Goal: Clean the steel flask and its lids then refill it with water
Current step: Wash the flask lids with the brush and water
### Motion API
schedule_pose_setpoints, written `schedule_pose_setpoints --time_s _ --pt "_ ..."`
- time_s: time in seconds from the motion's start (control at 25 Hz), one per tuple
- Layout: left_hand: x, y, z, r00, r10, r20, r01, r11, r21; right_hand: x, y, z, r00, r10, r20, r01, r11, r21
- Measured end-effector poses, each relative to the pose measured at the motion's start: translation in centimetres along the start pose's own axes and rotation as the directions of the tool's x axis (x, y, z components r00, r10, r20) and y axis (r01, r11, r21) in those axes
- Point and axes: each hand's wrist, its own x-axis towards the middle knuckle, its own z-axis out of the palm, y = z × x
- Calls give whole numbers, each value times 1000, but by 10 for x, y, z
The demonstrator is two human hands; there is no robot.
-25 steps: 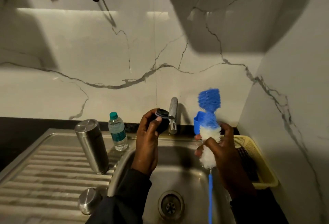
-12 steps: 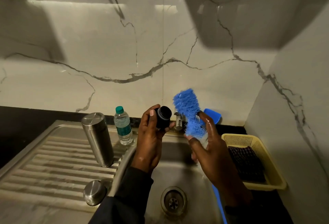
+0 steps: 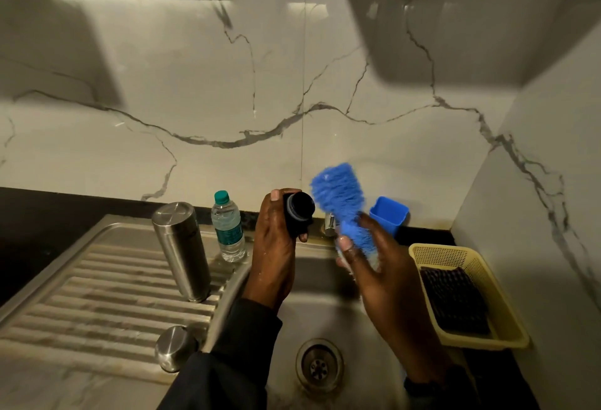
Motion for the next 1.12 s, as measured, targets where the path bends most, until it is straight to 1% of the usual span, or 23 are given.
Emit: schedule_pose_setpoints --time_s 0.04,0.08,0.16,0.24,0.32,0.36,0.4,0.48,0.52,0.6,0.72,0.84,0.88,0.96,1.04,1.08,1.12 --pt "-1 2 1 1000 25 18 -26 999 30 0 -2 3 998 -57 -10 56 995 -80" --pt "-1 4 3 999 37 29 -38 999 32 1 -2 4 997 -71 -35 66 988 -143" --pt "0 5 3 999 43 12 -43 999 25 6 0 2 993 -30 -113 9 984 -180" --pt "3 7 4 999 38 -6 -38 998 47 7 -4 -4 993 2 -115 -8 999 -52" --pt "4 13 8 1000 21 21 -22 998 52 5 -16 -4 999 30 -25 -28 997 75" --pt "6 18 10 999 17 52 -21 998 62 5 -19 -2 999 41 13 -42 995 89" --pt "10 23 12 997 23 78 -29 996 79 8 -18 0 998 53 29 -54 997 60" --pt "22 32 15 996 47 82 -55 993 106 16 -12 -3 997 81 0 -81 997 -10" --pt "28 38 17 996 54 66 -61 992 112 21 -13 -8 996 83 -30 -83 996 -13" --pt "34 49 23 997 66 42 -70 993 95 28 -21 -20 997 55 -61 -51 997 65" --pt "26 62 34 998 67 -5 -67 998 11 32 -50 -33 997 13 -78 3 980 199" --pt "17 68 37 999 44 -5 -44 999 -1 28 -64 -31 994 -23 -109 50 966 252" --pt "17 68 36 1000 20 -16 -20 1000 -13 24 -64 -27 994 -22 -108 46 974 222" --pt "16 66 32 999 -11 -44 10 1000 -18 16 -57 -19 996 -46 -72 51 996 74" --pt "15 62 29 997 -39 -69 37 999 -36 14 -46 -15 992 -87 -96 82 995 -57" --pt "14 60 28 996 -53 -76 49 998 -43 15 -43 -16 988 -82 -132 73 995 -72" --pt "13 60 28 996 -57 -73 54 998 -34 16 -44 -16 987 -69 -147 63 997 -45"
